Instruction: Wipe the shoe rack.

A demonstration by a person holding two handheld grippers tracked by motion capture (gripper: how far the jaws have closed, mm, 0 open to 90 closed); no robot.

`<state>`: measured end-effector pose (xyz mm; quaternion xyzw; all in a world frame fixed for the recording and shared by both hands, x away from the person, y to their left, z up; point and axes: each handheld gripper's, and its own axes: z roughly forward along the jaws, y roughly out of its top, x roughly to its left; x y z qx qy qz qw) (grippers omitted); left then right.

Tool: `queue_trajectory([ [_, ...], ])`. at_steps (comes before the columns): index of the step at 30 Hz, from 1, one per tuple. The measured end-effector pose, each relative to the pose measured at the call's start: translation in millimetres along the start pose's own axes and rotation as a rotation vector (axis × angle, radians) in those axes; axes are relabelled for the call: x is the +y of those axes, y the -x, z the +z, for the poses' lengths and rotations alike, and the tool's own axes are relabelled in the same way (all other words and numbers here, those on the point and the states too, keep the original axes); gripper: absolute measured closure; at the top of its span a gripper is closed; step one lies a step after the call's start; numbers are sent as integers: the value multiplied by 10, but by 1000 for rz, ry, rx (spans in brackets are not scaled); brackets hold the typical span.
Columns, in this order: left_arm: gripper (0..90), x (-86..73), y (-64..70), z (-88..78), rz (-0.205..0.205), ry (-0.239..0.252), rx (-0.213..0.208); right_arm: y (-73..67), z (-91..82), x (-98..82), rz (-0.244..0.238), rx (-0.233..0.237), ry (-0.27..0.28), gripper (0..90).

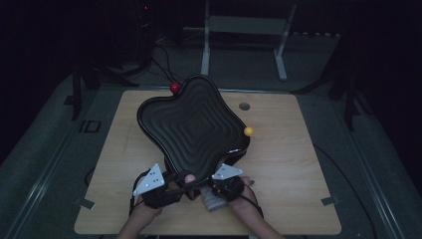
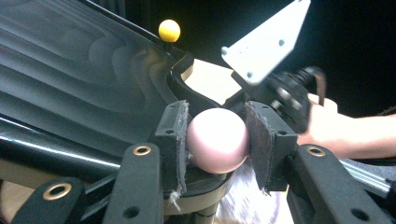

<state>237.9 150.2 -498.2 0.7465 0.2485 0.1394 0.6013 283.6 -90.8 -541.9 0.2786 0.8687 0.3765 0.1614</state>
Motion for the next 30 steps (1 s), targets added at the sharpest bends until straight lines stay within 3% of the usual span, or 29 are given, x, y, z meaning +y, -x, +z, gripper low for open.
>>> queue_trajectory([
  [3,604,-5,3,-1,-6,3,1,-138,9,34,-8,69,-4,722],
  [5,604,-5,2,-1,-7,4,1,-206,9,44,-22,61,0,723],
  [6,604,-4,2,-1,-7,3,1,-202,8,40,1,72,6,723],
  [9,604,2,-2,-3,-7,-2,-1,-216,13,38,-47,55,4,722],
  [11,604,4,-1,-2,-8,-3,0,-182,24,44,-44,60,-1,716],
  [14,604,8,6,4,-5,-8,5,-70,33,0,-19,59,19,712],
  [17,604,9,2,7,-5,-7,1,57,18,-41,-14,10,27,712],
  [22,604,9,-9,6,-5,-5,-6,390,1,-68,33,-51,11,711],
  [26,604,9,-11,6,-7,-5,-8,630,-17,-113,74,-137,11,713],
  [30,604,8,-15,6,-5,-4,-12,836,-27,-150,117,-175,13,712],
])
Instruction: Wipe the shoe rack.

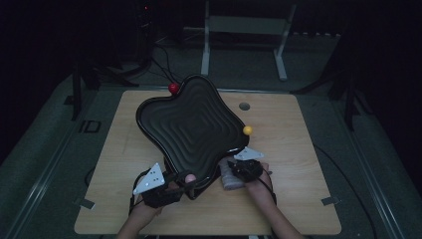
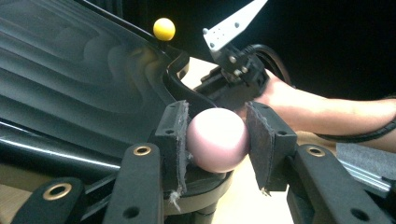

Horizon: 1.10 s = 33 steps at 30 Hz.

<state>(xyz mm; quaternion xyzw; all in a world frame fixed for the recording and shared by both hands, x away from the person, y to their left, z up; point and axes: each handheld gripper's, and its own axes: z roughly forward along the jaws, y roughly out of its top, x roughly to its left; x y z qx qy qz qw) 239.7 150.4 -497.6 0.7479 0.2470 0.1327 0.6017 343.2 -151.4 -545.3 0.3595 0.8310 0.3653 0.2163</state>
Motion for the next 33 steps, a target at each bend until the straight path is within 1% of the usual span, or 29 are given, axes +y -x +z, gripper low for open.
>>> queue_trajectory([
  [1,604,1,0,0,0,-1,-1,40,8,5,9,-4,-2,713],
  [4,604,1,0,-1,1,-1,-1,141,24,16,1,-50,-12,712],
  [6,605,2,-3,-1,-1,-1,-2,222,30,7,11,-94,-18,713],
  [7,605,2,-3,-1,0,-2,-3,273,31,-4,26,-100,-18,712],
  [9,604,0,-6,-1,-2,0,-5,343,27,-19,62,-80,-12,713],
  [10,604,0,-8,-2,-2,0,-6,334,20,-7,66,-82,-18,714],
  [11,604,0,-9,-2,-2,0,-7,308,11,18,52,-90,-23,714],
  [12,605,0,-11,-2,-2,1,-8,285,0,45,33,-93,-17,714],
  [14,605,2,-10,0,-2,0,-7,284,-3,89,26,-94,0,715],
  [17,604,0,-3,5,-1,2,-3,286,85,63,50,-92,-5,723],
  [18,604,2,-4,5,-1,0,-3,252,85,51,39,-109,0,727],
  [19,604,2,-2,6,-1,1,-2,225,78,48,23,-116,-6,729],
  [20,604,0,-2,6,0,2,-2,213,68,42,40,-104,-8,729],
  [21,604,-2,-2,6,-1,3,-2,199,58,32,52,-82,-8,730],
  [23,604,-1,-2,7,-2,4,-2,139,34,19,32,-61,-16,731],
  [26,604,-1,0,9,-1,3,0,19,0,11,19,-10,-28,730],
  [29,604,-1,1,9,-3,4,0,-149,-29,5,-13,44,-24,729],
  [33,604,-1,1,9,-4,4,1,-361,-60,27,-60,88,-31,725],
])
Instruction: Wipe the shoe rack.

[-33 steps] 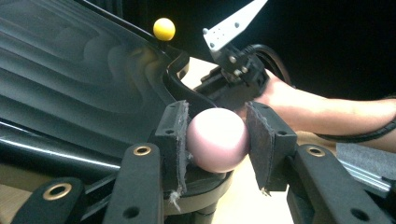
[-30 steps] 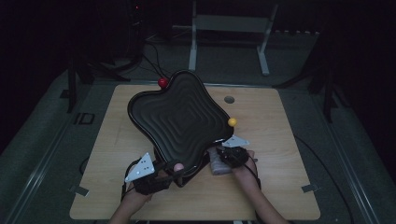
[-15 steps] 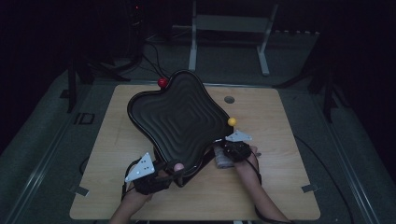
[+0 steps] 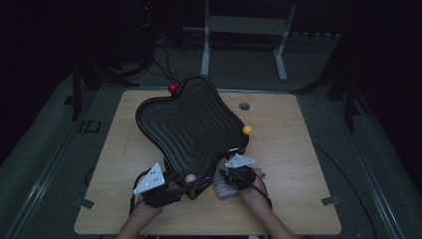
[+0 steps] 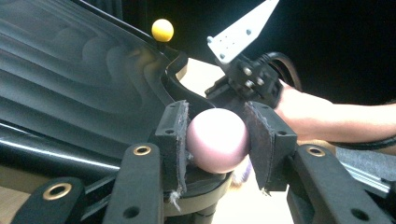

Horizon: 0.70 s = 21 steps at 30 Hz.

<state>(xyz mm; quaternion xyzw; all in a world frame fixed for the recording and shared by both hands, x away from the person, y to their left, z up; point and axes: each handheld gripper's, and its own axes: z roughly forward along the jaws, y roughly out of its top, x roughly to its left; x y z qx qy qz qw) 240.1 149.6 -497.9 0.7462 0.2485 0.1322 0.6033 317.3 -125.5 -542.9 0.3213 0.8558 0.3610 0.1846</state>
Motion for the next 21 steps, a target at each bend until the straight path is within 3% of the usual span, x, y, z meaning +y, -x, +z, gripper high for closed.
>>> queue_trajectory([
  [6,604,1,2,0,0,-1,1,-287,-11,36,-64,83,8,723],
  [11,604,2,3,-1,0,-2,2,-452,-36,79,-84,241,19,722],
  [13,604,2,3,-1,0,-3,2,-549,-49,97,-105,242,46,722],
  [15,604,3,1,-4,0,-5,1,-605,-15,99,-151,210,43,723],
  [19,604,4,1,-5,-1,-6,1,-535,18,96,-121,227,33,716],
  [21,604,4,0,-7,-1,-6,0,-449,27,77,-116,207,33,712],
])
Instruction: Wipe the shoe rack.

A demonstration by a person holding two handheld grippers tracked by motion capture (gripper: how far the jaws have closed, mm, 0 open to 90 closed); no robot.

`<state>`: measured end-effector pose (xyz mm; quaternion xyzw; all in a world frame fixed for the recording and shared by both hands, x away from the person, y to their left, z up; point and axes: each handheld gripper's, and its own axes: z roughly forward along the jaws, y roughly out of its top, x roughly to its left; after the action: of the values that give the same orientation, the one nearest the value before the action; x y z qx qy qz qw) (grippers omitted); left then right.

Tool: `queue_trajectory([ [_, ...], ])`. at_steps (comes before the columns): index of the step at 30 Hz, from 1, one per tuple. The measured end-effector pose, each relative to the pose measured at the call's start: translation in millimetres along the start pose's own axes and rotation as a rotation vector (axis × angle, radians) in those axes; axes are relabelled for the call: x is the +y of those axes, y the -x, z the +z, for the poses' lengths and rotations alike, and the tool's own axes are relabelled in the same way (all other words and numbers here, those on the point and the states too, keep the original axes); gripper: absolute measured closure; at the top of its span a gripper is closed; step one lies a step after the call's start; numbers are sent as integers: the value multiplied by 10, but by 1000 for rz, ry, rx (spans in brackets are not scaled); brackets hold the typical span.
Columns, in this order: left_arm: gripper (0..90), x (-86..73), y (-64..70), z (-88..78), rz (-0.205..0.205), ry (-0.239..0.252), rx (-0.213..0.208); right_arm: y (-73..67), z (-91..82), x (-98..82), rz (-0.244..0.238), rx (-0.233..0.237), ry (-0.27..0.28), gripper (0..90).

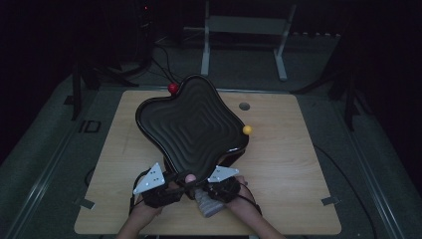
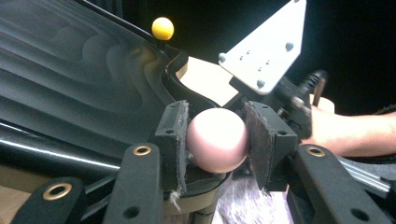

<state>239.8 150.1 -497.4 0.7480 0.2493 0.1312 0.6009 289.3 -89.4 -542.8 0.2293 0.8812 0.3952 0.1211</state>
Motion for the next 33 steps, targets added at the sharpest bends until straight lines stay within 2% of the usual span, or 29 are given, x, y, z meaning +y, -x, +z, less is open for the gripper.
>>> queue_trajectory([
  [2,604,0,0,-1,-1,-1,0,49,-16,-19,-5,-34,-3,712],
  [6,604,2,-1,-2,-1,-2,-1,162,-42,-60,8,-68,3,710],
  [7,604,0,-1,-2,-1,0,-1,274,-71,-91,30,-102,2,709],
  [11,604,1,-3,-2,-1,0,-3,532,-131,-165,79,-172,4,709],
  [12,604,1,-3,-2,-1,0,-3,532,-131,-165,79,-172,4,709],
  [14,604,0,-8,-3,-3,2,-6,673,-163,-213,116,-205,7,710],
  [16,604,0,-9,-3,-2,2,-8,756,-183,-232,130,-234,1,710],
  [19,604,0,-10,-3,-2,2,-8,879,-202,-256,158,-249,0,709],
  [25,604,-1,-9,-3,-1,3,-10,1030,-224,-275,164,-297,-12,687],
  [27,604,-1,-8,-2,0,3,-10,1063,-233,-299,172,-322,-10,670],
  [28,604,-3,-7,-2,-1,4,-10,1078,-236,-311,183,-339,-10,628],
  [29,604,-1,-8,-2,-1,4,-10,1098,-244,-321,197,-365,-9,634],
  [31,604,-3,-9,-1,-2,5,-10,1123,-267,-305,242,-333,-5,688],
  [33,604,-3,-11,-2,-2,5,-11,1120,-283,-264,240,-333,-5,709],
])
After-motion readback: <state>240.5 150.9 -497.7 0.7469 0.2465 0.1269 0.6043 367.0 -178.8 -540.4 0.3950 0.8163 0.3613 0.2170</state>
